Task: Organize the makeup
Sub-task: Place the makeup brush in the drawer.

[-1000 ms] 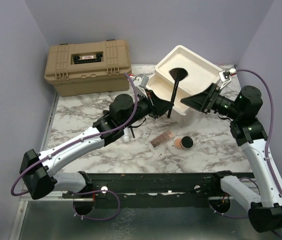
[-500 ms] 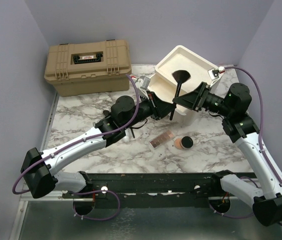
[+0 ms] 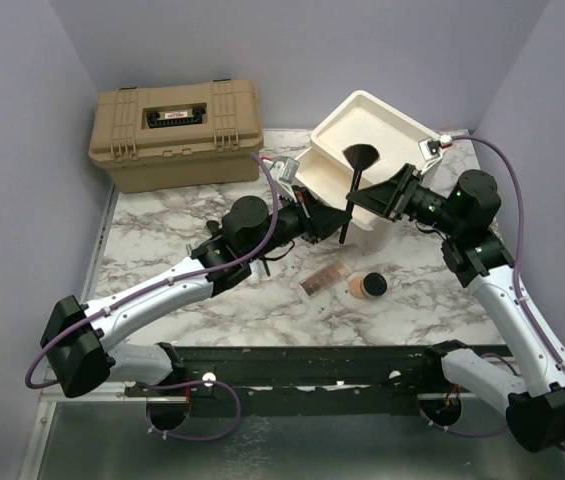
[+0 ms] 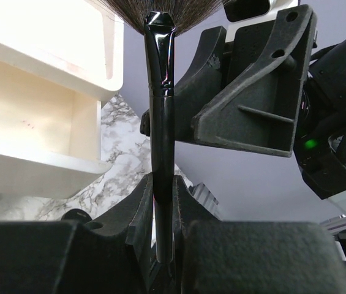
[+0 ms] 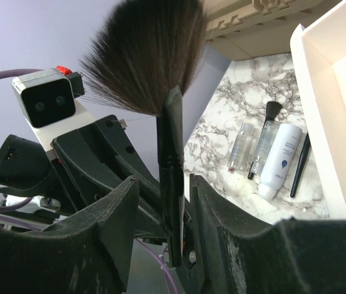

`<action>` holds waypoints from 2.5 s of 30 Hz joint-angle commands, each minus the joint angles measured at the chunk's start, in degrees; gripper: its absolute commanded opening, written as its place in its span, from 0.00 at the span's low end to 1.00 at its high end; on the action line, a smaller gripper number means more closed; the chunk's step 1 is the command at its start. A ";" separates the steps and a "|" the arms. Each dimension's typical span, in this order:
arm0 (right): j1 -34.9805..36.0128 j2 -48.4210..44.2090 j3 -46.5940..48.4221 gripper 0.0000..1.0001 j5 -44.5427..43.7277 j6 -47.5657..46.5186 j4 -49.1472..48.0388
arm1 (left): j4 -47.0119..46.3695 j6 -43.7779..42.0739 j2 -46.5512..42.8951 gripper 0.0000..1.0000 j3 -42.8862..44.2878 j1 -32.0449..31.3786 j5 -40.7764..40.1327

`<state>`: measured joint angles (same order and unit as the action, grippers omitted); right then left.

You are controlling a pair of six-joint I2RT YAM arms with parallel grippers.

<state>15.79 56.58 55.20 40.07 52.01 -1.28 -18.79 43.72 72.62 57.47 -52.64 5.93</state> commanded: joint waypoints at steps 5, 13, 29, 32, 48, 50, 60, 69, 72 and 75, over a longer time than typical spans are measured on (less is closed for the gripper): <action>0.38 -0.51 -0.74 0.51 -0.49 -0.51 -1.58 | -3.15 0.90 1.17 0.00 1.05 -0.27 0.29; 1.08 -2.26 -7.66 0.43 -4.86 7.89 -11.35 | -3.83 1.80 2.62 0.00 2.11 -0.27 0.78; 1.24 -0.74 -5.63 0.07 -4.79 4.81 -6.07 | -5.78 1.27 1.37 0.15 -0.61 -0.19 -0.63; 1.40 -0.54 -5.46 0.01 -5.92 5.70 -6.93 | -3.47 0.45 0.41 0.36 -0.38 -0.18 -3.17; 1.43 8.20 9.29 0.02 -14.07 -13.43 16.88 | 15.77 -5.03 -7.58 0.80 0.50 0.35 -19.90; 1.43 10.88 13.12 0.02 -13.20 -17.68 19.92 | 17.57 -3.56 -7.98 0.80 -0.08 0.44 -22.92; 4.09 20.95 25.31 0.02 -22.57 -34.86 32.16 | 24.22 -1.19 -7.15 0.86 0.89 2.11 -24.15; 5.92 24.39 30.89 0.02 -26.78 -46.74 35.61 | 28.07 0.91 -5.20 0.86 1.68 6.61 -16.69; 7.21 26.96 32.86 0.04 -28.40 -50.60 39.01 | 28.08 1.86 -4.69 0.86 1.35 7.46 -15.56; 7.89 28.35 33.57 0.05 -28.84 -54.62 41.10 | 28.08 1.88 -4.57 0.83 1.15 8.51 -13.99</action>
<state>22.44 82.37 87.22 14.11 5.54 34.06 8.21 44.56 67.92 58.41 -45.25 -12.23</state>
